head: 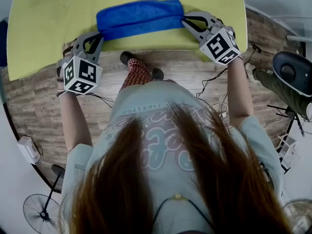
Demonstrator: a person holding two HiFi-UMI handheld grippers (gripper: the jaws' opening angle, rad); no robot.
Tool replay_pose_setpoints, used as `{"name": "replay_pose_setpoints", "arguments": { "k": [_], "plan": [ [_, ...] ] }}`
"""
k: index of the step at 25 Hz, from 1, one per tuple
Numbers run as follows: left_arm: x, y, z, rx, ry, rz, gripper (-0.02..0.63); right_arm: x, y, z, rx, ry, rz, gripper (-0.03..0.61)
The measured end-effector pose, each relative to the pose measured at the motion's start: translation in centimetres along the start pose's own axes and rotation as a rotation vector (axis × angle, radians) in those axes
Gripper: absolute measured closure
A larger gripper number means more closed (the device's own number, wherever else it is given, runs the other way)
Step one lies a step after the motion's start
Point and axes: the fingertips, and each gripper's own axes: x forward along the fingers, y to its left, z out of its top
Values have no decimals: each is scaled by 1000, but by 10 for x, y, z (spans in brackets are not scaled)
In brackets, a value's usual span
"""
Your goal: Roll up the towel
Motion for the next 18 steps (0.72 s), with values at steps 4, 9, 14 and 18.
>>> {"name": "replay_pose_setpoints", "arguments": {
  "k": [4, 9, 14, 18],
  "plan": [
    [5, 4, 0, -7, 10, -1, 588, 3, -5, -4, 20, 2, -31, 538],
    [8, 9, -2, -6, 8, 28, 586, 6, -5, -8, 74, 1, -34, 537],
    [2, 14, -3, -85, -35, 56, 567, 0, -9, -8, 135, -11, -45, 491],
    [-9, 22, -3, -173, -90, 87, 537, -7, -10, -9, 138, -19, -55, 481]
  ]
}}
